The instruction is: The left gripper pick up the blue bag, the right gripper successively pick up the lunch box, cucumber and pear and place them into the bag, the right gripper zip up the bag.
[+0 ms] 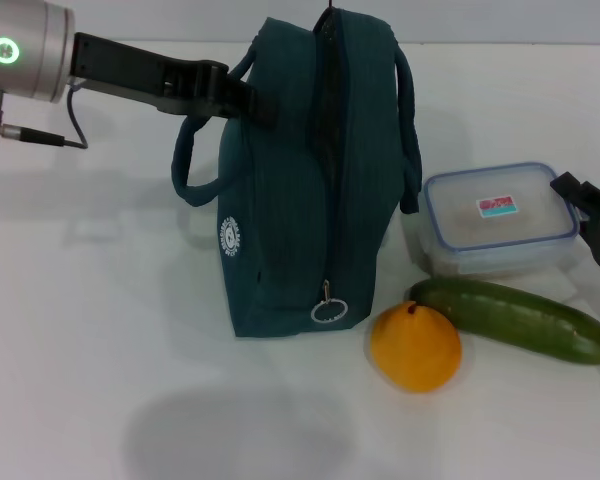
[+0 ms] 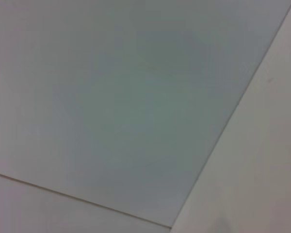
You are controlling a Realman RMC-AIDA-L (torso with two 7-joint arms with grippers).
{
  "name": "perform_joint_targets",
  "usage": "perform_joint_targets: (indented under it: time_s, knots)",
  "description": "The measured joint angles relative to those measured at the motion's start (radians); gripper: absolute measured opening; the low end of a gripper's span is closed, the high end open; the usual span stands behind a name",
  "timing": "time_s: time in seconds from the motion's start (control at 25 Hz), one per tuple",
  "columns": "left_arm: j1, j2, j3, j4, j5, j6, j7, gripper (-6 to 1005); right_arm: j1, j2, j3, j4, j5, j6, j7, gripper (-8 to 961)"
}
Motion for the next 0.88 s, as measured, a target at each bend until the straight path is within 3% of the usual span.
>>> perform_joint_targets:
  time_s: [0.88]
  knots:
    - [-0.002,0.001,0.0,0.0,0.0,-0.002,0.006,51,-0.04,-0.005,-0.01,-0.078,-0.023,-0.125,-0.007,212]
